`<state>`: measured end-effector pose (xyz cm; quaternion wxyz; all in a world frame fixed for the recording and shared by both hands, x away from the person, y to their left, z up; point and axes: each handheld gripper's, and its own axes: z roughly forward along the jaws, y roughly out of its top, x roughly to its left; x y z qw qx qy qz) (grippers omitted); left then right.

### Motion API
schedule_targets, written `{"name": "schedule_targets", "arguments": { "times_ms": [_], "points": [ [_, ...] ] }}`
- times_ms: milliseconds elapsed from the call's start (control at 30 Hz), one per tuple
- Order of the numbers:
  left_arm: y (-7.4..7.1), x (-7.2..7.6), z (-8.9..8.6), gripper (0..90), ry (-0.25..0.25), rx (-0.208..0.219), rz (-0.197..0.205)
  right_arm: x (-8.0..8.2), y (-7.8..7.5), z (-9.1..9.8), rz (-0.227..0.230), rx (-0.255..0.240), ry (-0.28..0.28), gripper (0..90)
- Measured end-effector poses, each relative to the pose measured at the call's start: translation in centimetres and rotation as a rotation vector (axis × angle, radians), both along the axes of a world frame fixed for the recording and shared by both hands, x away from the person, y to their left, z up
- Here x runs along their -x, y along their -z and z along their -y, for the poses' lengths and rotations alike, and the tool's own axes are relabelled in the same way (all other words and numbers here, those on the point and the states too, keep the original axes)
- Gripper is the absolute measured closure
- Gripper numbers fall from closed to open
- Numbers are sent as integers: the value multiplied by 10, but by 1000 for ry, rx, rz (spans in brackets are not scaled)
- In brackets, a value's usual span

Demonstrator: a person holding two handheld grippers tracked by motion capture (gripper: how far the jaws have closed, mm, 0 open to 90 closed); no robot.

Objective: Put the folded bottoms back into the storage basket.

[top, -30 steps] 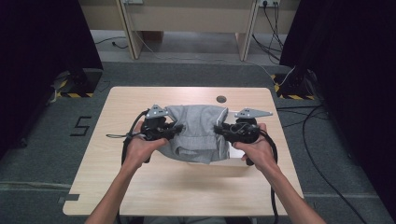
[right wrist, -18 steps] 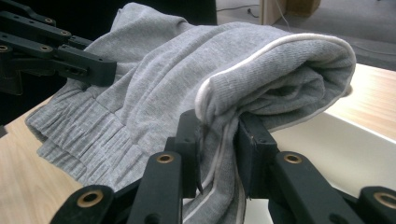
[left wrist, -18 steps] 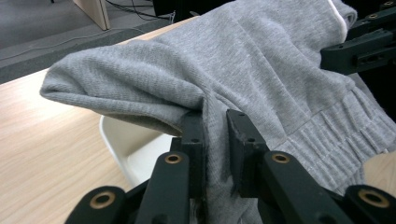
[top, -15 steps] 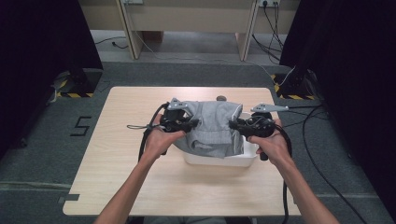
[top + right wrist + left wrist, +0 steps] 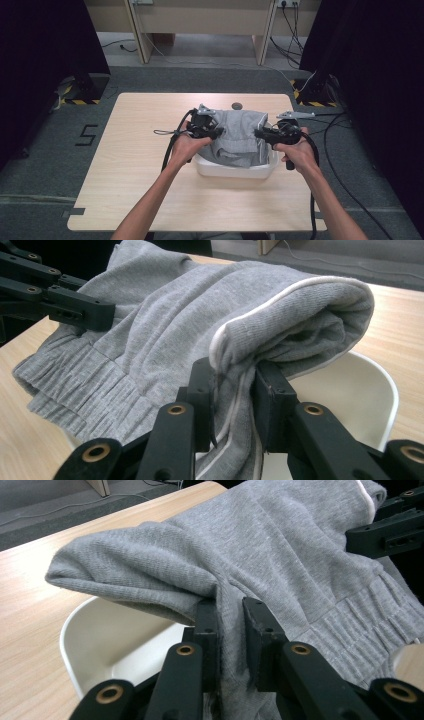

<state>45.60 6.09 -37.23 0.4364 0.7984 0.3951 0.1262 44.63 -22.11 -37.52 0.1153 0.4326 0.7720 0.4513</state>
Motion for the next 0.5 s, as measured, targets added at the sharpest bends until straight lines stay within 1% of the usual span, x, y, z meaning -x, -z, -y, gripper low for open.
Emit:
{"name": "schedule_targets", "arguments": {
  "times_ms": [67,100,133,233,267,367,433,467,500],
  "points": [
    [5,-2,2,770,2,-12,-8,-4,5,2,-17,12,1,722],
    [5,-2,2,769,2,-12,-8,-4,5,2,-17,12,1,722],
    [9,-4,3,769,1,-19,-19,-6,9,2,-27,18,2,722],
    [12,-6,3,769,-3,-25,-28,-9,13,1,-35,20,4,722],
    [17,-8,4,769,-7,-31,-39,-11,17,0,-44,26,6,721],
    [23,-10,5,768,-8,-45,-46,-13,21,0,-53,35,9,721],
    [27,-11,5,767,-8,-50,-55,-15,24,0,-67,37,12,720],
    [30,-12,6,767,-8,-61,-59,-17,27,0,-78,44,10,720],
    [30,-12,6,767,-8,-61,-59,-17,27,0,-78,44,10,720]
  ]
}}
